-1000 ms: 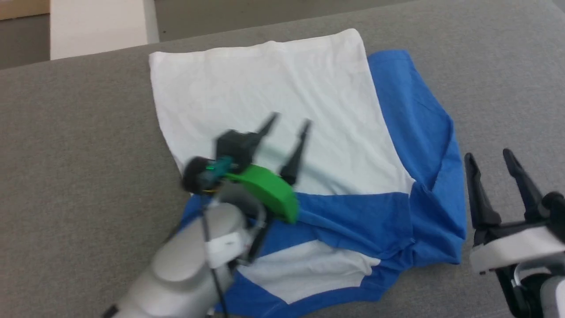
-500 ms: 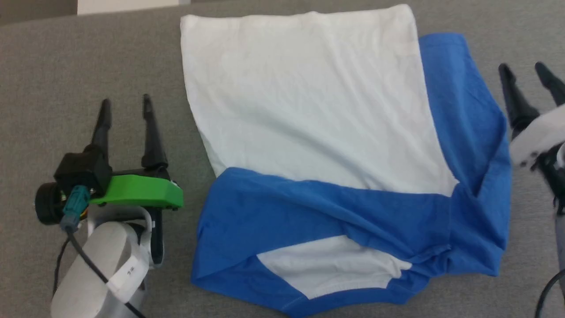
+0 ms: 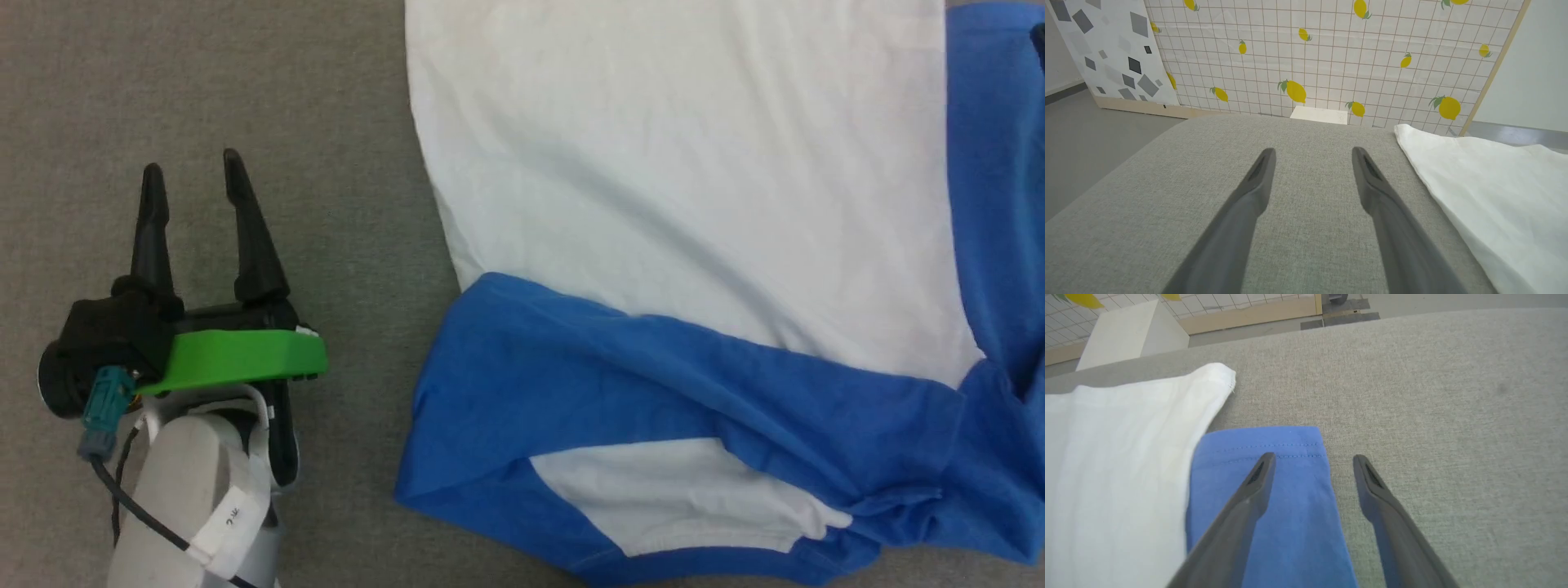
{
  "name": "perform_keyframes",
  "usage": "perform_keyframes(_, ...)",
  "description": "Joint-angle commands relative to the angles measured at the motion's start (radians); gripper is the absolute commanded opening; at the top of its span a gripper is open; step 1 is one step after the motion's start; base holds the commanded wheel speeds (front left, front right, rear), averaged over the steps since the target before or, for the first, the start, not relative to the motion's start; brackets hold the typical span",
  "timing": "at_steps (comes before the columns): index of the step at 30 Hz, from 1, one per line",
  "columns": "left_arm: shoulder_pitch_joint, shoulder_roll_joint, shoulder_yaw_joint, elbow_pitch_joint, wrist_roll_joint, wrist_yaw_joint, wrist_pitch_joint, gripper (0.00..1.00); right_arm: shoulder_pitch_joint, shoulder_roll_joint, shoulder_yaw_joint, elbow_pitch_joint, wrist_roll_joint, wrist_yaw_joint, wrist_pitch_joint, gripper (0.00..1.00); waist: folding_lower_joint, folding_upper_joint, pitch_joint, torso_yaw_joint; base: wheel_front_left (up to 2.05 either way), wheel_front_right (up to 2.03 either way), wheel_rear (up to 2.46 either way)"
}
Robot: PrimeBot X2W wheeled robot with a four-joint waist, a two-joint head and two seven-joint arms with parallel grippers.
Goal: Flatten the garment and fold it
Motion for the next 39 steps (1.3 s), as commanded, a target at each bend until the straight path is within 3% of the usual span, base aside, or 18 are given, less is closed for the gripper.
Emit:
perform_keyframes(1,0.012,-0.015,0.013,-0.005,0.022,-0.016,-0.004,1.0,-0.02,-0.012,0.004,0.013,-0.008,-0.002,0.035,1.0,-0.0002,-0.0001,0.052,0.054,0.0,0.0,0.0)
perform_keyframes(4,0.009,-0.039,0.044,0.0,0.041,-0.048,-0.004,1.0,-0.032,-0.026,0.007,0.035,-0.025,-0.002,0.123,1.0,-0.0002,-0.0001,0.057,0.059,0.0,0.0,0.0)
perform_keyframes(5,0.009,-0.049,0.054,0.003,0.048,-0.059,-0.004,1.0,-0.032,-0.029,0.008,0.039,-0.032,-0.002,0.161,0.85,-0.0002,-0.0001,0.057,0.06,0.0,0.0,0.0)
perform_keyframes(7,0.01,-0.064,0.071,0.009,0.06,-0.076,-0.004,1.0,-0.027,-0.038,0.013,0.033,-0.046,-0.002,0.218,0.15,-0.0002,-0.0001,0.054,0.06,0.0,0.0,0.0)
perform_keyframes(8,0.011,-0.07,0.079,0.012,0.064,-0.083,-0.004,1.0,-0.021,-0.04,0.018,0.025,-0.048,-0.002,0.237,0.0,-0.0002,-0.0001,0.05,0.059,0.0,0.0,0.0)
perform_keyframes(12,0.02,-0.091,0.112,0.023,0.08,-0.109,-0.004,1.0,0.019,-0.06,0.001,-0.035,-0.057,-0.002,0.235,0.0,-0.0002,-0.0001,0.022,0.051,0.0,0.0,0.0)
perform_keyframes(25,0.111,-0.123,0.155,0.102,0.106,-0.192,-0.005,1.0,0.279,-0.077,-0.187,-0.275,-0.112,-0.002,0.026,0.0,-0.0002,-0.0001,-0.215,-0.042,0.0,0.0,0.0)
perform_keyframes(29,0.142,-0.127,0.162,0.13,0.106,-0.201,-0.005,1.0,0.36,-0.06,-0.223,-0.39,-0.129,-0.002,0.034,0.0,-0.0002,-0.0001,-0.288,-0.07,0.0,0.0,0.0)
perform_keyframes(34,0.173,-0.131,0.155,0.153,0.105,-0.213,-0.005,1.0,0.478,-0.03,-0.245,-0.628,-0.16,-0.002,0.115,0.0,-0.0002,-0.0001,-0.352,-0.089,0.0,0.0,0.0)
perform_keyframes(39,0.19,-0.133,0.155,0.166,0.104,-0.215,-0.005,1.0,0.579,0.03,-0.175,-0.888,-0.155,-0.002,0.209,0.0,-0.0002,-0.0001,-0.383,-0.097,0.0,0.0,0.0)
